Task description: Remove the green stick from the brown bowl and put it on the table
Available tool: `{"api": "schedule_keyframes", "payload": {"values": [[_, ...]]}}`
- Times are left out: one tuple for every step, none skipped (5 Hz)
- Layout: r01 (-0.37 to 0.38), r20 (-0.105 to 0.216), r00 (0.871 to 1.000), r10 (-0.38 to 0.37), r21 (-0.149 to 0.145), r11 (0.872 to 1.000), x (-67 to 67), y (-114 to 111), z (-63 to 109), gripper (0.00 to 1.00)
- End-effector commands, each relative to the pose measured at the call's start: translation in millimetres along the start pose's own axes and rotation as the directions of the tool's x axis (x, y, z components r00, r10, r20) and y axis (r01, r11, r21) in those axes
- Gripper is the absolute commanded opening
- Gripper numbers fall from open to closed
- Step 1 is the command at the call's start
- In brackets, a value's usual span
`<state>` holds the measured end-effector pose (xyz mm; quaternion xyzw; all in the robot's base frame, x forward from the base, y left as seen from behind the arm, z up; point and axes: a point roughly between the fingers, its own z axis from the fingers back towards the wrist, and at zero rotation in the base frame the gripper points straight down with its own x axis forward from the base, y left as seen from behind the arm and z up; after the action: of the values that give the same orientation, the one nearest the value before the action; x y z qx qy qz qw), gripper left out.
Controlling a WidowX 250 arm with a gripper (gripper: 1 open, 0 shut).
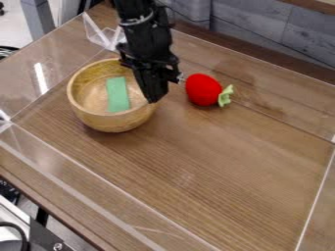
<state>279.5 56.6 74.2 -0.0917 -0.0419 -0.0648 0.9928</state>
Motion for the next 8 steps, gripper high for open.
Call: {"api": "schedule_keyframes", "payload": {"values": [[0.003,0.049,0.999,-0.004,0.03,1.0,14.7,5,8.5,0.0],[0.06,0.032,0.998,-0.061,0.026,0.998,8.0,11,2.9,0.0],[0.114,0.022,0.993,-0.114,0.019,0.993,1.8,18,0.2,0.0],[0.178,0.021,0.984,-0.179,0.018,0.984,1.6,6,-1.4,0.0],[0.229,0.032,0.973,-0.229,0.022,0.973,7.2,2,2.8,0.0],[0.264,0.039,0.964,-0.265,0.023,0.964,10.4,3,6.6,0.0],[0.28,0.052,0.958,-0.281,0.028,0.96,17.6,0,2.0,0.0],[0.314,0.061,0.947,-0.316,0.034,0.949,27.2,-8,-6.8,0.0]]}}
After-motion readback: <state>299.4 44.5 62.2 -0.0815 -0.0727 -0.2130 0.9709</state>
